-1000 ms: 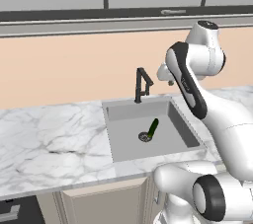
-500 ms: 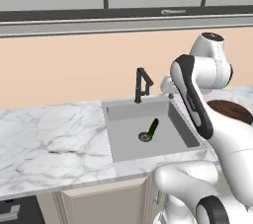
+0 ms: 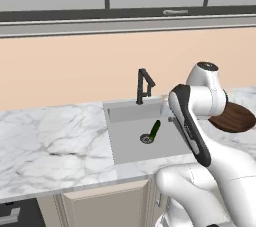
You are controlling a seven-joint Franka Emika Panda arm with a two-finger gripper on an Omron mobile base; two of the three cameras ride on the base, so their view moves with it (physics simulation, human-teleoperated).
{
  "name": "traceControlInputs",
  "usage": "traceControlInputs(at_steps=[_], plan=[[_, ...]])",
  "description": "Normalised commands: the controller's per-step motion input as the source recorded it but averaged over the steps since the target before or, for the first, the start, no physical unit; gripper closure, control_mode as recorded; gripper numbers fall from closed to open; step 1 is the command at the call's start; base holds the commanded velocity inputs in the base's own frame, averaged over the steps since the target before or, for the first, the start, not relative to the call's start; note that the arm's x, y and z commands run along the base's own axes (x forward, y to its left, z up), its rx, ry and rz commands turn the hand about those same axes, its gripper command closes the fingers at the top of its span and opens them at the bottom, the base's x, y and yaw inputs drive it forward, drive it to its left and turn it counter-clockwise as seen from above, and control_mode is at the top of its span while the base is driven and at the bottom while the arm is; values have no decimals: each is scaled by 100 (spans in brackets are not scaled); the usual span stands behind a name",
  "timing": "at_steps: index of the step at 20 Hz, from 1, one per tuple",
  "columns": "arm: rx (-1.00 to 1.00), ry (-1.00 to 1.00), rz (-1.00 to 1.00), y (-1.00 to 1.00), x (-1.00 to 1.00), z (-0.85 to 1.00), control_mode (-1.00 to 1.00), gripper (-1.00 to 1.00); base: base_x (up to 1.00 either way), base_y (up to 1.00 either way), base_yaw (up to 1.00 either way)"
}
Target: Pick the cucumber from the sink and place it in the bowl. Then pick the bowl and place it in the microwave. Then close the microwave door and press the start button.
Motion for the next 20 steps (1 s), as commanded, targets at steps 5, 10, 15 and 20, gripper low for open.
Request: traceControlInputs(at_steps=[5, 10, 15, 20], plan=[[0, 1, -3, 0, 34, -52, -100, -100, 0, 0, 0], [-4, 0, -4, 0, 44, -68, -100, -100, 0, 0, 0], [-1, 0, -3, -2, 55, -53, -100, -100, 0, 0, 0], [0, 1, -2, -2, 65, -38, -100, -100, 0, 0, 0]])
